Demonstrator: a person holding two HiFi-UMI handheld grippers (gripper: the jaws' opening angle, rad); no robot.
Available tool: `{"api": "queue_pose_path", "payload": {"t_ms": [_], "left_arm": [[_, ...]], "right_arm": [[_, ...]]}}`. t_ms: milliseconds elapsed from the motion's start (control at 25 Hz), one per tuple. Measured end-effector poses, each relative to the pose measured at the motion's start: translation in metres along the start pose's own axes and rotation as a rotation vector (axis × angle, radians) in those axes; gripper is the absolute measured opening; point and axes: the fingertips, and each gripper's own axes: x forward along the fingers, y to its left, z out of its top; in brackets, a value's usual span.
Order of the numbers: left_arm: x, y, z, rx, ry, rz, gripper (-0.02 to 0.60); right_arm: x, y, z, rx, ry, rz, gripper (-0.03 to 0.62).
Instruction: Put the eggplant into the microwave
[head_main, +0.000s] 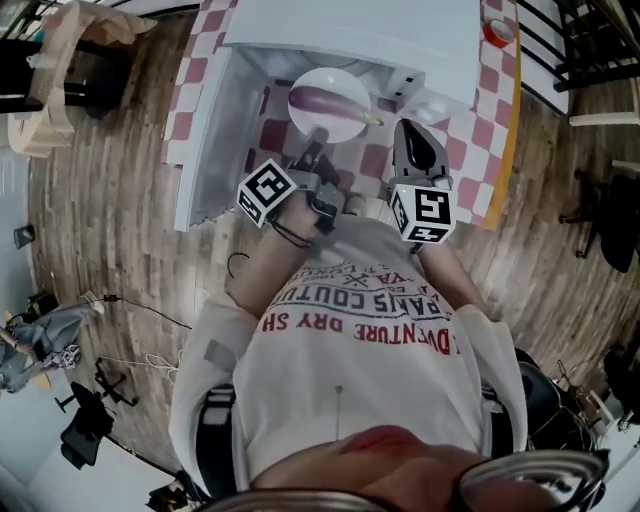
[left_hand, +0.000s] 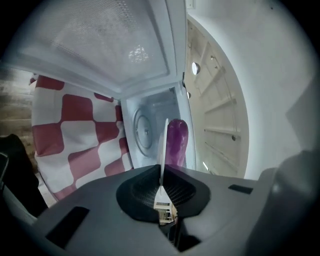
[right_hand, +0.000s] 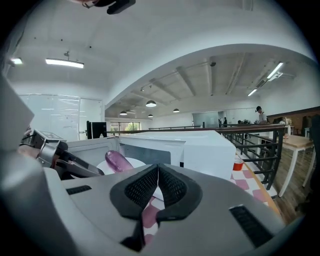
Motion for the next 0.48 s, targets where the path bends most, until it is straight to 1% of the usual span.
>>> {"api": "queue_pose_path", "payload": {"t_ms": [120, 280, 480], "left_arm": [[0.003, 0.013, 0.004, -0.03, -0.023, 0.029, 0.037], [0.013, 0.02, 0.013, -0.036, -0.042, 0.039, 0.037], [0.036, 0.031, 0.025, -0.033, -0.038, 0.031, 0.037]], "right_arm": [[0.009, 0.0, -0.006, 0.011, 0.014, 0.026, 0.026], [0.023, 0.007, -0.009, 0.023, 0.022, 0.078, 0.026], [0.041, 0.012, -0.019, -0.003, 0.046, 0.085, 0.026]]}}
